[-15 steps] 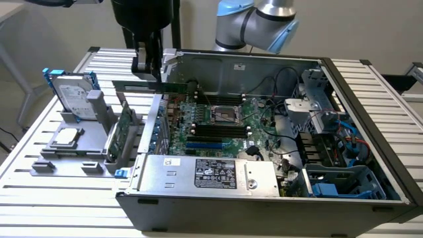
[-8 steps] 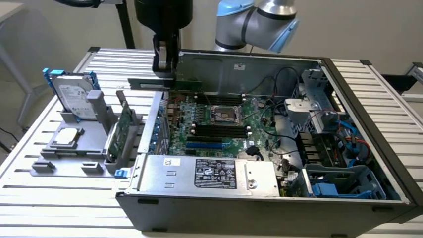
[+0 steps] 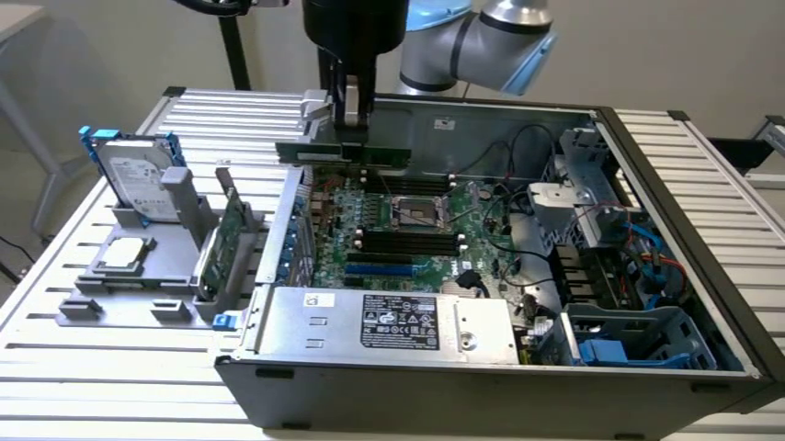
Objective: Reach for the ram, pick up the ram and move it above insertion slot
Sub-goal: 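Pick up the ram and move it above insertion slot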
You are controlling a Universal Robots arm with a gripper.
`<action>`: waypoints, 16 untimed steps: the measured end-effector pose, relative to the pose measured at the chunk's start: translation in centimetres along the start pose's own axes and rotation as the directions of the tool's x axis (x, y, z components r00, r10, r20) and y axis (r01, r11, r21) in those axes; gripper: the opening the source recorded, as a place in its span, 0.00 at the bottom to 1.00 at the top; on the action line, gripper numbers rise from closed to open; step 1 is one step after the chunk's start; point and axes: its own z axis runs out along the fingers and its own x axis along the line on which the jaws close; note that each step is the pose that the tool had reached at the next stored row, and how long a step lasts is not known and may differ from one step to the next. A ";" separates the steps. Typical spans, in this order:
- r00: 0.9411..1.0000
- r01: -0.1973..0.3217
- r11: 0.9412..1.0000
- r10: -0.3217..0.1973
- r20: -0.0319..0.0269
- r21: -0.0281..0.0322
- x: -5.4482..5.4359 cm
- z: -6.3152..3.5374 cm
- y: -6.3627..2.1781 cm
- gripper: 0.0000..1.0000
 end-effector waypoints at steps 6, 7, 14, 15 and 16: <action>1.000 0.000 1.000 0.000 0.000 0.000 -1.5 0.55 -1.91 0.13; 1.000 0.000 1.000 0.000 0.000 0.000 -1.9 0.67 -2.08 0.13; 1.000 0.000 1.000 0.000 -0.001 0.000 -4.6 1.50 -3.24 0.13; 1.000 0.000 1.000 0.000 -0.001 0.000 -4.9 1.61 -3.43 0.13; 1.000 0.000 1.000 0.000 -0.001 0.000 -5.1 1.72 -3.63 0.13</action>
